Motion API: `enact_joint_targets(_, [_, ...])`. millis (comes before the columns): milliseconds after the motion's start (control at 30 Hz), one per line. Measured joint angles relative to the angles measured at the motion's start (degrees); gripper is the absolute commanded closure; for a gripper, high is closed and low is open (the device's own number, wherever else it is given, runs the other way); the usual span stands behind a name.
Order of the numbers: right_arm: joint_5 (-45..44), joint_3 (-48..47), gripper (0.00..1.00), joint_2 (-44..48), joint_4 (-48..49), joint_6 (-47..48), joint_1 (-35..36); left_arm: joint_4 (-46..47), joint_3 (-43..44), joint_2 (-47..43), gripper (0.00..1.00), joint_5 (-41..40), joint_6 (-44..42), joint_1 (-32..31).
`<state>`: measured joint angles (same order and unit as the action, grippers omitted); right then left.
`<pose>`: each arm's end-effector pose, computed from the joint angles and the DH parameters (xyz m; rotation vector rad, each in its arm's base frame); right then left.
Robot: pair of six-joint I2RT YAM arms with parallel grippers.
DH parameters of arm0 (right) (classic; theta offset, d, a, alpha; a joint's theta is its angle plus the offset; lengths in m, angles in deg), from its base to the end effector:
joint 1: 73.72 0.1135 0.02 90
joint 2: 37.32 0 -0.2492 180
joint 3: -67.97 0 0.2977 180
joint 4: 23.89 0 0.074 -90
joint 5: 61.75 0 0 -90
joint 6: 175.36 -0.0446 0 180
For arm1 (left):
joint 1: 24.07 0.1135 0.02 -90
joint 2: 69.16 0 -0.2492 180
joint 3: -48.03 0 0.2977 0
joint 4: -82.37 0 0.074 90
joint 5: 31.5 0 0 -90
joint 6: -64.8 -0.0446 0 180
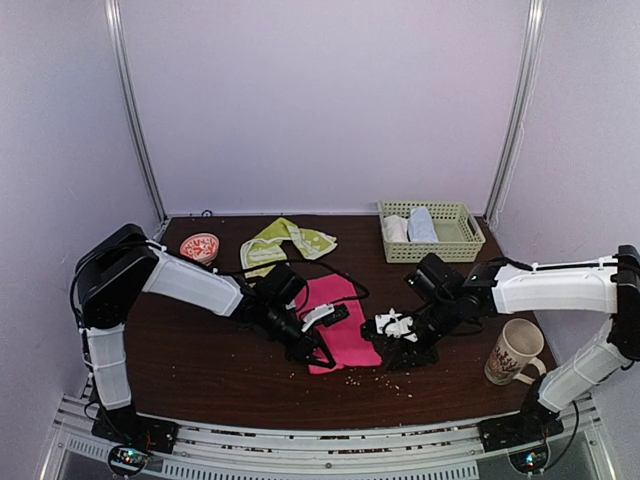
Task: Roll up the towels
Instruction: Roll the towel at the center of the board.
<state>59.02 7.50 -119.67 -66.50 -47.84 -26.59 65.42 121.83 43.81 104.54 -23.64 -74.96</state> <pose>0.1952 0.2438 0.1482 -1.9008 1.8427 0.7746 0.2316 -0.3357 0.0678 1.4126 2.2573 -1.3620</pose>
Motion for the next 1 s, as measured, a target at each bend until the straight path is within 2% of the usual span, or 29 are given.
enact_joint_targets(367, [-9.77, -0.57, 0.62, -6.47, 9.42, -2.29, 8.07, 2.19, 0.13, 2.01, 1.00, 5.97, 5.57, 1.86])
enact_joint_targets(767, [-13.92, -5.46, 0.60, -7.34, 10.03, -4.74, 9.79, 1.68, 1.40, 4.04, 1.00, 10.12, 8.70, 2.38])
enact_joint_targets(1000, [-14.82, -5.77, 0.61, -12.13, 11.47, -4.70, 11.04, 1.57, 1.90, 5.66, 1.00, 11.52, 9.55, 2.60])
